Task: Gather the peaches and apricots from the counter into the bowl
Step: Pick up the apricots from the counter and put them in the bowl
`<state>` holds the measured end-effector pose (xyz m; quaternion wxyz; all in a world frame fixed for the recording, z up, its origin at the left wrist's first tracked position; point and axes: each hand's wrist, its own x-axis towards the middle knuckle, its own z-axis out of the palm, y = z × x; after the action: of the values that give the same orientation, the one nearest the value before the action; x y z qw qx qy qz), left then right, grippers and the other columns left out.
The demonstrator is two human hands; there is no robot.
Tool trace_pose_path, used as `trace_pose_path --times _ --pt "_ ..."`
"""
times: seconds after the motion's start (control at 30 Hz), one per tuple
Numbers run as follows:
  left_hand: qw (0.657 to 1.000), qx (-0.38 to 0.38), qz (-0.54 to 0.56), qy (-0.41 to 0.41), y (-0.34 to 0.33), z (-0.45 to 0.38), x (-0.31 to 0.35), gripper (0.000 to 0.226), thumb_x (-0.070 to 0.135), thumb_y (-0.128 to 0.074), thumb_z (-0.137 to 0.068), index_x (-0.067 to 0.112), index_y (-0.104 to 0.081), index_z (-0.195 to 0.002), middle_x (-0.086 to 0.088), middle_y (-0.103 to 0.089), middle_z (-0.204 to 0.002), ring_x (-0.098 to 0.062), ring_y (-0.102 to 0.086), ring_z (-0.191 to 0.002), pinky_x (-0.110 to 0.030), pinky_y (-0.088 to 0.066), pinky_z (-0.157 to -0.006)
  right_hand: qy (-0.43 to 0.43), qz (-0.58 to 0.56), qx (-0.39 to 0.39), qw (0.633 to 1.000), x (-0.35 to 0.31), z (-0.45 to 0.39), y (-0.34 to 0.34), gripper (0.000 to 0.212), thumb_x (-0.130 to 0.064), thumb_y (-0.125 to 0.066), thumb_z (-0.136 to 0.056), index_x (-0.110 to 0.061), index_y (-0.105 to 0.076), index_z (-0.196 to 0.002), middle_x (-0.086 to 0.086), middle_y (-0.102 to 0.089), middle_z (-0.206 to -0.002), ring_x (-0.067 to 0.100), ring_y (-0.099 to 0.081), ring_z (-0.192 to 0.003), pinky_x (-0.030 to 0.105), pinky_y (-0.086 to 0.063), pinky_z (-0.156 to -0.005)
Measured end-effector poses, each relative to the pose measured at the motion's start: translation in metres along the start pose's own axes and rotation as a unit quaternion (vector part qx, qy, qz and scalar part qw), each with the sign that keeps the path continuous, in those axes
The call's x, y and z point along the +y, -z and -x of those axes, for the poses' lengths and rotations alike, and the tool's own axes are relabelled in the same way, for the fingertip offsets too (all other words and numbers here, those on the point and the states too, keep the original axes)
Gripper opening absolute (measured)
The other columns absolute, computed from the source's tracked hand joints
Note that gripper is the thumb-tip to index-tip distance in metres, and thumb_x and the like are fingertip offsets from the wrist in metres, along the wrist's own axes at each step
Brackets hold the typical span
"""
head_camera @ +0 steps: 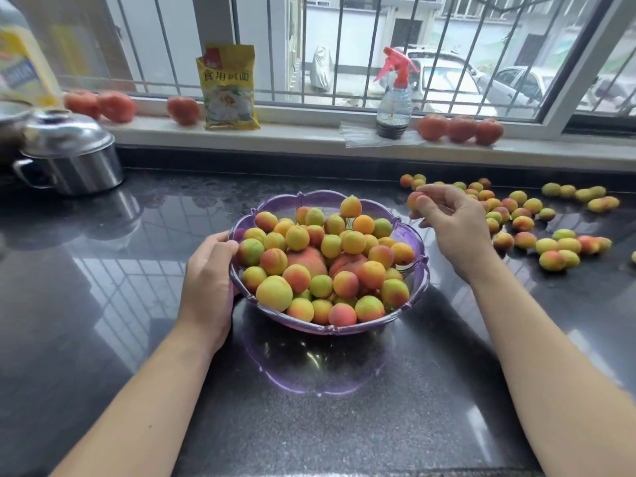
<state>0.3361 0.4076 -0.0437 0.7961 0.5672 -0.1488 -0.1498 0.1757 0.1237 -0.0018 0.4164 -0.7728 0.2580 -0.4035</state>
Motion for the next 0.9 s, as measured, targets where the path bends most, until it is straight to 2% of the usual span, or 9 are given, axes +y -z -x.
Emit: trace_pose_path --times 0.17,0.37,0.47,0.57,0.63,0.73,0.9 --pt "1.0 0.01 -0.003 -0.001 0.0 -0.002 -0.002 0.03 0.029 -0.056 -0.084 0.018 -0.076 -0.103 -0.003 -0.08 -0.095 -0.016 -0.075 -0.089 -0.027 -0.059 -0.069 -0.015 -0.064 -0.07 0.995 -0.034 0.012 -0.005 0.03 -0.02 -0.072 -0.094 -0.019 -0.067 -0.123 -0.003 -0.07 -0.114 0.013 -0.069 -0.1 0.018 -0.056 -0.076" --pt "1.0 0.009 0.004 -0.007 -0.002 -0.001 -0.001 0.034 0.027 -0.055 -0.081 0.011 -0.073 -0.105 -0.002 -0.078 -0.09 -0.012 -0.073 -0.081 -0.025 -0.06 -0.065 0.049 0.041 -0.206 0.977 -0.079 0.028 -0.018 0.043 -0.023 -0.075 -0.091 -0.026 -0.06 -0.132 -0.01 -0.073 -0.107 0.007 -0.07 -0.101 0.031 -0.06 -0.088" --pt "1.0 0.005 0.001 -0.008 -0.001 0.0 -0.001 0.035 0.028 -0.055 -0.082 0.01 -0.073 -0.107 -0.004 -0.078 -0.091 -0.013 -0.074 -0.083 -0.026 -0.061 -0.066 0.072 0.065 -0.257 0.961 -0.104 0.037 -0.026 0.031 -0.027 -0.075 -0.09 -0.028 -0.064 -0.119 -0.011 -0.074 -0.099 0.003 -0.071 -0.093 0.029 -0.06 -0.085" --pt "1.0 0.004 0.0 -0.006 -0.001 -0.001 -0.002 0.033 0.027 -0.054 -0.083 0.012 -0.074 -0.105 -0.003 -0.078 -0.091 -0.014 -0.074 -0.084 -0.026 -0.06 -0.067 0.104 0.175 -0.319 0.926 -0.118 0.047 -0.042 0.018 -0.037 -0.07 -0.092 -0.037 -0.07 -0.11 -0.016 -0.071 -0.095 0.003 -0.068 -0.088 0.029 -0.059 -0.081" --pt "1.0 0.005 0.003 -0.004 0.0 -0.002 -0.002 0.033 0.028 -0.055 -0.084 0.012 -0.073 -0.106 -0.004 -0.078 -0.092 -0.015 -0.074 -0.086 -0.027 -0.06 -0.068 0.127 0.225 -0.315 0.913 -0.12 0.052 -0.056 0.018 -0.041 -0.069 -0.093 -0.04 -0.071 -0.111 -0.017 -0.065 -0.1 0.004 -0.063 -0.089 0.03 -0.055 -0.08" --pt "1.0 0.005 0.001 -0.002 0.0 -0.003 -0.003 0.032 0.029 -0.055 -0.084 0.013 -0.074 -0.106 -0.003 -0.078 -0.093 -0.015 -0.073 -0.087 -0.027 -0.06 -0.069 0.151 0.271 -0.303 0.901 -0.117 0.057 -0.074 0.023 -0.042 -0.068 -0.093 -0.035 -0.072 -0.115 -0.01 -0.058 -0.107 0.009 -0.058 -0.094 0.03 -0.048 -0.081" --pt "1.0 0.006 -0.013 -0.003 0.002 -0.002 -0.003 0.031 0.03 -0.056 -0.085 0.015 -0.074 -0.105 -0.002 -0.079 -0.094 -0.016 -0.073 -0.089 -0.029 -0.059 -0.074 0.149 0.281 -0.265 0.91 -0.118 0.062 -0.084 0.021 -0.038 -0.071 -0.093 -0.029 -0.065 -0.111 -0.01 -0.063 -0.101 0.007 -0.059 -0.087 0.018 -0.044 -0.066"
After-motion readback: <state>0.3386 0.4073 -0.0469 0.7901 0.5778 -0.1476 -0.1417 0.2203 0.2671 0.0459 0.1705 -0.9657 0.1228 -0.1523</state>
